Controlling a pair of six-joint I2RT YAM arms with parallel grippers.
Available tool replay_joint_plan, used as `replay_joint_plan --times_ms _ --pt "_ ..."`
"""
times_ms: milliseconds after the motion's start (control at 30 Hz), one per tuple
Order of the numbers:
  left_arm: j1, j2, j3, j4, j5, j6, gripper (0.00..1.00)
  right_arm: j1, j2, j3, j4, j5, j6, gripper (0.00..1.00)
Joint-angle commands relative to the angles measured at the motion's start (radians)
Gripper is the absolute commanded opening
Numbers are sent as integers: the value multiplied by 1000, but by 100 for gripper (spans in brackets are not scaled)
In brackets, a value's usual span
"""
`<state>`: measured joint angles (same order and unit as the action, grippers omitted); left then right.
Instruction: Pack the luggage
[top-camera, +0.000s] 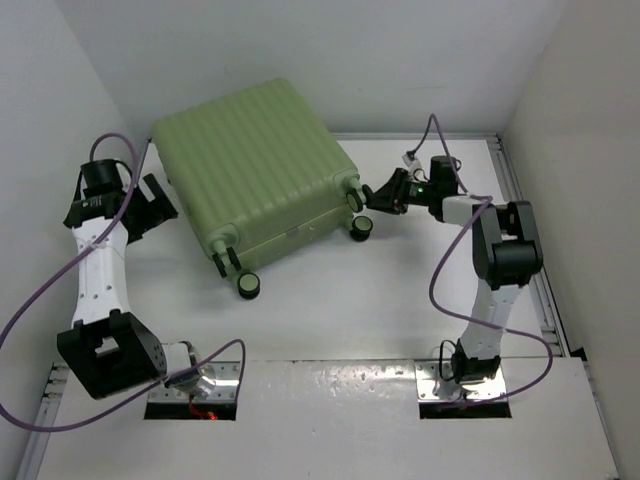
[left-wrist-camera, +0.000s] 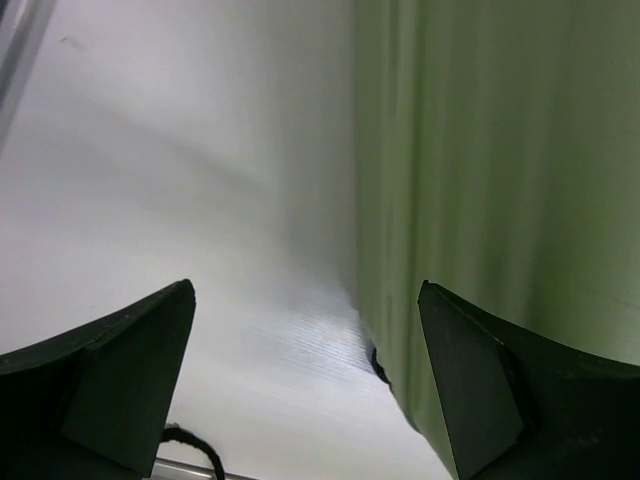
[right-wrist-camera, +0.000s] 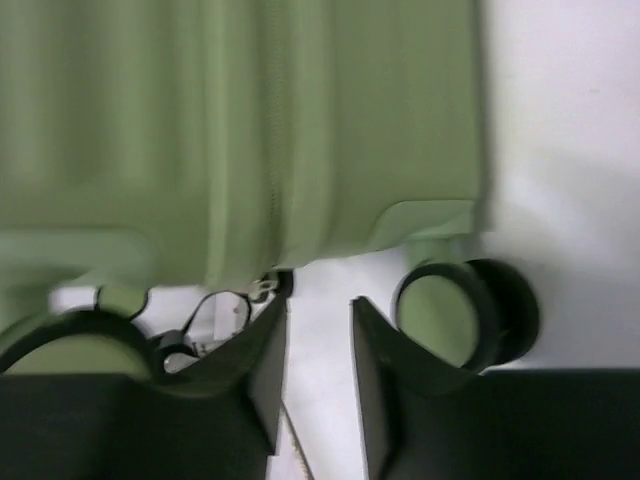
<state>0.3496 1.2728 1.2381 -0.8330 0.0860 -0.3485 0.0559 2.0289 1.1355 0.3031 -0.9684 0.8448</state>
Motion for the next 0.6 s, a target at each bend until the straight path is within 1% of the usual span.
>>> replay_joint_plan --times_ms 0,33,67,100,167,267,367,400,467,567 --pt "55 -26 -43 24 18 -21 99 -5 -84 -72 83 -70 63 29" --pt "71 -26 -57 25 18 -35 99 1 -97 -82 99 -72 129 26" --pt "86 -15 -68 25 32 -47 99 5 -98 -121 152 -88 163 23" --pt "86 2 -68 25 32 -47 99 13 -101 -140 187 -95 192 23" --pt "98 11 -77 25 41 -56 99 33 -82 -183 264 -116 304 20" --pt "98 39 -120 25 63 -67 99 68 -59 -209 316 -135 350 18" --pt "80 82 -152 47 63 -109 99 102 -20 -186 324 -119 347 18" --pt "80 82 -167 82 63 -131 99 113 -7 -160 347 -116 350 18" --pt "71 123 -180 126 95 -142 99 122 31 -132 367 -87 369 18" --pt "60 178 -180 202 152 -185 99 137 108 -31 430 -61 444 18"
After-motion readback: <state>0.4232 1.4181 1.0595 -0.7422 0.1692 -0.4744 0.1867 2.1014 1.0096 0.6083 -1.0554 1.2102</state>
